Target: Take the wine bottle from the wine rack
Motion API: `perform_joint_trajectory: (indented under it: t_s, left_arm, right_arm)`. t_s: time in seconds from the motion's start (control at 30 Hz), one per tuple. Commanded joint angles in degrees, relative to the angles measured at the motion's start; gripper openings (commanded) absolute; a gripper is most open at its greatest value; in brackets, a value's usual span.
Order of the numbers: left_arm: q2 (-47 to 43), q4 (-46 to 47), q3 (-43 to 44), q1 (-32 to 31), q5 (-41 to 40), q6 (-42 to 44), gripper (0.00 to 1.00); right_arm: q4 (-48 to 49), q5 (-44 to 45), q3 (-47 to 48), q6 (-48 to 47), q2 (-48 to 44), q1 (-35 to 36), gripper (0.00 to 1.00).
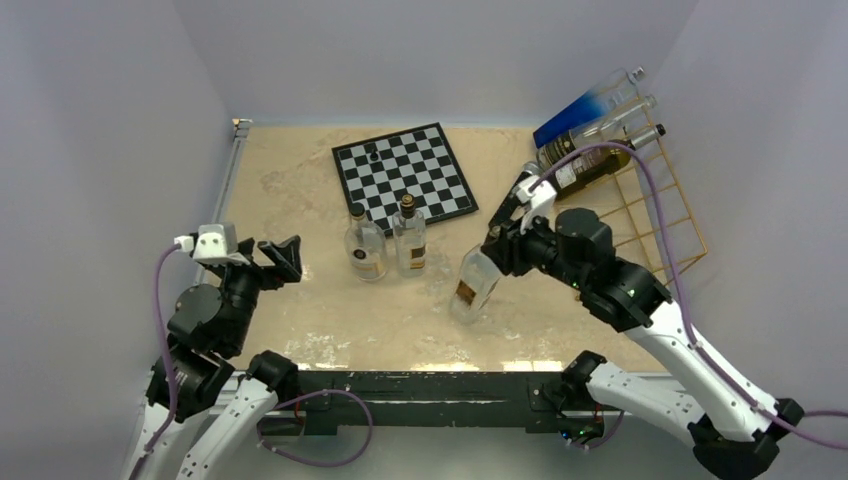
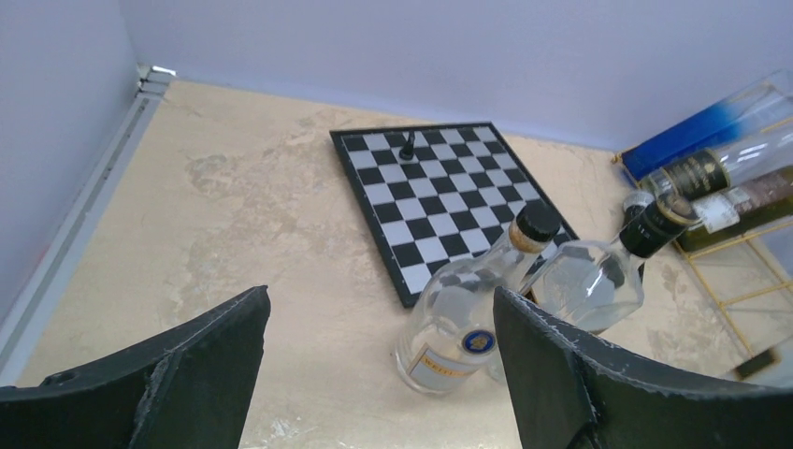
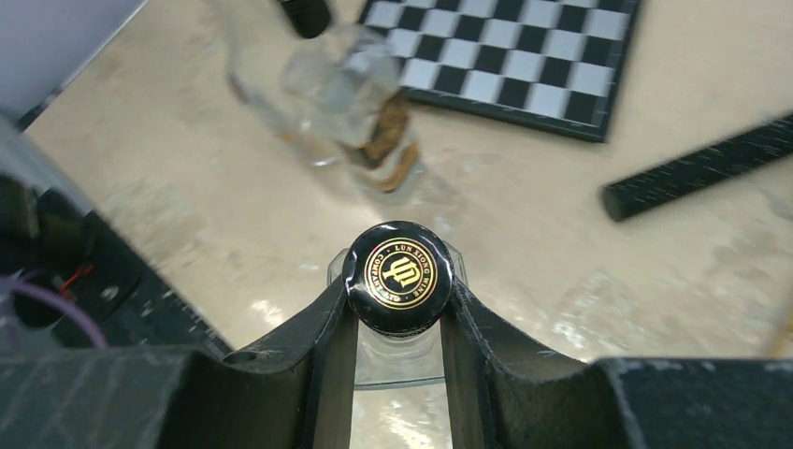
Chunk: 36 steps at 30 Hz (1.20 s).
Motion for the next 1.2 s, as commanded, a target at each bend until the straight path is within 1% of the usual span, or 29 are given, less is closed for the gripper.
perform_joint_trajectory:
  t_s: [0.0, 0.07, 0.23, 0.37, 0.47, 0.6, 0.7, 0.87, 1.07, 1.17]
  left_arm:
    - [-0.2, 0.0, 8.0, -0.1, -3.3, 0.9, 0.93]
    - [-1.2, -0.6, 10.5, -0.1, -2.7, 2.1, 0.93]
    - [-4.0, -4.7, 15.7, -0.1, -4.4, 3.6, 0.94]
    - [-5.5, -7.7, 15.1, -0.1, -3.2, 2.3, 0.94]
    - [-6.3, -10.4, 14.3, -0.1, -4.5, 0.7, 0.93]
    - [-9.3, -10.8, 13.7, -0.1, -4.8, -1.0, 0.93]
    - [-10.9, -12.2, 15.9, -0.1, -4.2, -2.3, 0.93]
    - [-12.7, -14.2, 18.3, -0.1, -4.1, -3.6, 0.93]
    - [-14.3, -14.6, 18.4, -0.1, -2.0, -4.1, 0.93]
    - [-14.8, -14.8, 18.2, -0.1, -0.8, -4.4, 0.93]
  right_arm:
    - [13.4, -2.0, 5.7, 3.7, 2.4, 10.7, 0.0]
    - [15.5, -1.7, 7.8, 4.3, 6.2, 14.2, 0.0]
    - [20.1, -2.8, 16.8, 5.5, 16.6, 21.6, 0.0]
    - [22.5, -2.9, 23.5, 4.7, 24.3, 24.7, 0.0]
    - [27.5, -4.1, 26.6, 3.4, 29.7, 25.8, 0.0]
    - [26.6, -5.0, 36.8, 2.0, 40.1, 26.9, 0.0]
    - [26.0, -3.0, 44.9, 0.5, 45.9, 27.7, 0.0]
    - [24.8, -3.3, 55.7, -0.3, 54.5, 28.3, 0.0]
    - [22.0, 2.4, 67.4, -6.4, 65.4, 29.2, 0.0]
    - [21.6, 5.1, 70.7, -8.1, 69.0, 29.1, 0.0]
